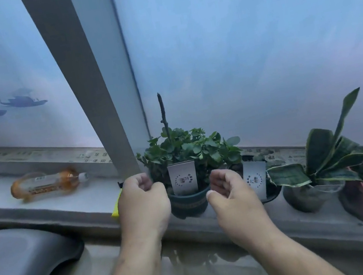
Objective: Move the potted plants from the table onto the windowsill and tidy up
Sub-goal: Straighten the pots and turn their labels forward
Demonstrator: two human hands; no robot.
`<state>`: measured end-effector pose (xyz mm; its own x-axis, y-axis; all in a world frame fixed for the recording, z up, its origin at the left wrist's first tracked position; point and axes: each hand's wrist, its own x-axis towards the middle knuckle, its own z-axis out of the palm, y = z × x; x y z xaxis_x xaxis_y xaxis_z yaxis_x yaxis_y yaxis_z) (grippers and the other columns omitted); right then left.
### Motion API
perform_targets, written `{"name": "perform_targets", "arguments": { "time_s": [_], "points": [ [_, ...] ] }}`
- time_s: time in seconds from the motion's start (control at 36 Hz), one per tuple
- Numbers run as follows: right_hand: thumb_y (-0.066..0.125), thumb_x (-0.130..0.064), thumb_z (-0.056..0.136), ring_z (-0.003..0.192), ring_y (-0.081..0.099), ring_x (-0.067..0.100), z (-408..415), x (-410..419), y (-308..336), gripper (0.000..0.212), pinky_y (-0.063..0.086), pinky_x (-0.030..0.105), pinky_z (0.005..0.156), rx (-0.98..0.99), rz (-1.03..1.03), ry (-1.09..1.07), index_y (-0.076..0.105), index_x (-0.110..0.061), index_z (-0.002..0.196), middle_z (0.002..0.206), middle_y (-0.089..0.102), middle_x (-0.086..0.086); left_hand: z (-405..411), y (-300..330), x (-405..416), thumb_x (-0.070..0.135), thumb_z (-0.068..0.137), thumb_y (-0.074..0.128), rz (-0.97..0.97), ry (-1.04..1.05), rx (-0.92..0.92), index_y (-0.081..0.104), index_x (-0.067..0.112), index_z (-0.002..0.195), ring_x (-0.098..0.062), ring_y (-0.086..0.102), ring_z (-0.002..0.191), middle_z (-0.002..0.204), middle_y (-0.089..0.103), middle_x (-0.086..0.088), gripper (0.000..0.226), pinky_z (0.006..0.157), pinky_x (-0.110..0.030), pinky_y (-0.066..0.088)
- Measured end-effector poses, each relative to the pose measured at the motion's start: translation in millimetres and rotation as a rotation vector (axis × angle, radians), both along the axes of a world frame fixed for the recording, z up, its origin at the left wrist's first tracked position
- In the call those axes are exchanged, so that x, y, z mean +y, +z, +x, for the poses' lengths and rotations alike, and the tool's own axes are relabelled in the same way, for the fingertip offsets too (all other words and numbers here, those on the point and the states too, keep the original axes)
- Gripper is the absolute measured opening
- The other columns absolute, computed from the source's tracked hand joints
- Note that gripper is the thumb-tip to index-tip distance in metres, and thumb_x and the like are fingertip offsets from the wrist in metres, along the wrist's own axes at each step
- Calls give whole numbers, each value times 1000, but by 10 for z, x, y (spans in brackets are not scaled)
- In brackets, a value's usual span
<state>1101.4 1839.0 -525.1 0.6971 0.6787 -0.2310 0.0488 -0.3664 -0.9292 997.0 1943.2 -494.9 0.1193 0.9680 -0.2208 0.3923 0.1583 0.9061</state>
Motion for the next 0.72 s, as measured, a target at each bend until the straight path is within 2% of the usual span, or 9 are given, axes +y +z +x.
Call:
{"name": "perform_targets", "arguments": {
  "time_s": [0.06,0.14,0.28,0.36,0.42,0.5,0.56,0.61,0.72],
  "points": [
    [54,-6,96,126,55,7,-40,68,-4,50,39,22,108,-2,-9,-21,48,-18,144,137,57,-5,-20,-20,-8,10,92,59,-14,-80,54,64,13,123,-17,60,103,116,67,1,32,89,-25,42],
    [53,-4,93,126,55,7,-72,119,-5,51,39,22,107,-36,-32,-57,49,-18,142,137,58,-5,-21,-37,-57,11,92,57,-23,-130,104,60,17,134,-19,58,116,129,63,1,43,96,-27,43],
    [53,-4,92,123,55,5,-114,136,3,49,38,17,103,-62,-48,-63,52,-18,139,132,60,-8,29,-82,-106,7,90,57,-19,-182,67,63,18,130,-13,60,100,103,63,11,43,89,-24,45],
    [52,-3,93,111,56,-4,-140,149,16,49,38,4,86,-67,-45,-36,51,-21,138,124,57,-15,44,-99,-91,6,89,56,-7,-173,47,63,17,131,-13,61,103,108,65,9,44,93,-26,47],
    [52,-2,93,100,57,-18,-157,162,18,51,40,-2,76,-67,-41,-17,50,-24,139,124,56,-18,48,-101,-78,4,90,56,1,-172,17,62,16,132,-12,60,103,109,63,8,44,94,-24,45],
    [52,0,92,89,52,-33,-190,187,-3,53,39,-6,72,-59,-17,14,49,-25,139,115,56,-28,55,-108,-65,-1,90,54,-4,-189,-41,65,16,125,-3,61,92,106,66,8,40,86,-18,43],
    [51,2,91,88,54,-31,-213,203,-11,53,40,-5,72,-56,-15,21,50,-25,136,110,57,-30,65,-121,-55,-4,89,53,-8,-211,-75,68,19,115,9,59,85,99,69,13,38,74,-10,44],
    [51,3,90,89,56,-29,-228,213,-17,53,41,-3,72,-51,-8,17,51,-24,136,110,58,-29,75,-133,-44,-6,88,52,-5,-229,-91,68,22,109,14,59,84,94,69,17,39,67,-2,44],
    [51,3,90,82,58,-27,-248,215,1,54,42,-3,68,-48,6,16,51,-23,137,109,60,-29,78,-143,-54,-9,86,49,-3,-264,-95,68,24,104,16,61,82,92,70,19,42,65,1,46]
  ]
}}
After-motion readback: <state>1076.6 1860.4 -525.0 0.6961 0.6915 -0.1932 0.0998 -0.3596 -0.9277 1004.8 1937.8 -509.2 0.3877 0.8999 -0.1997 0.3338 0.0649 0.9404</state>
